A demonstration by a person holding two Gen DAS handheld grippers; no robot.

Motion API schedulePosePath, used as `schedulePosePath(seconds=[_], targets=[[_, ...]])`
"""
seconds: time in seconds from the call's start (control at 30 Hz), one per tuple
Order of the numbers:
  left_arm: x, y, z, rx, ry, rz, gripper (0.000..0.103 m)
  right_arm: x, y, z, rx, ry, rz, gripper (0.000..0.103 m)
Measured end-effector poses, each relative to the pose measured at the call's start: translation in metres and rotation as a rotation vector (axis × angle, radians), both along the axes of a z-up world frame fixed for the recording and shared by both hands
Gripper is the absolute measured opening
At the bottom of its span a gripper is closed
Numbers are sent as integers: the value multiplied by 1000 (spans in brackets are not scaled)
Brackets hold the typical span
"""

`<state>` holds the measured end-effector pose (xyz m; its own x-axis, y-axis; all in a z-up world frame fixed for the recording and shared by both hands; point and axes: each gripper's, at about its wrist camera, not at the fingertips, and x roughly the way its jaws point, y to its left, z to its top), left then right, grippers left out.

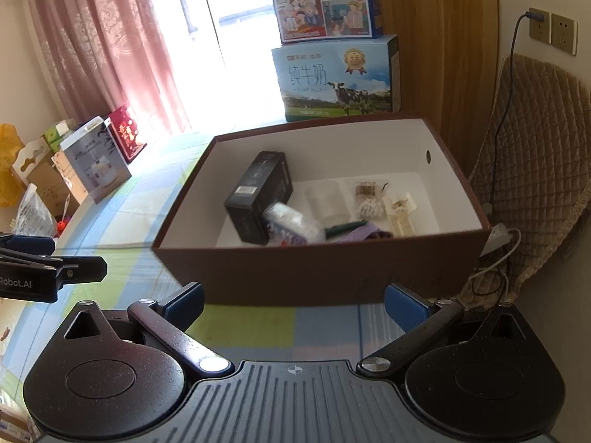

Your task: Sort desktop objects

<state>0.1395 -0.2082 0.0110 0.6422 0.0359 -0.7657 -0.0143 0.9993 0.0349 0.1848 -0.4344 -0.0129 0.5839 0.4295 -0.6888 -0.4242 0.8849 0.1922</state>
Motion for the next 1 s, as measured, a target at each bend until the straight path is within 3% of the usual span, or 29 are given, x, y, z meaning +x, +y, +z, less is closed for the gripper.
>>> schedulePosePath(seconds=[0.5, 1.0], targets=[[-61, 10, 6, 10, -12, -22, 102, -60, 12, 3, -20, -8, -3, 101], [-98, 22, 2, 39, -4, -15, 102, -101, 27, -4, -49, 3, 19, 101]])
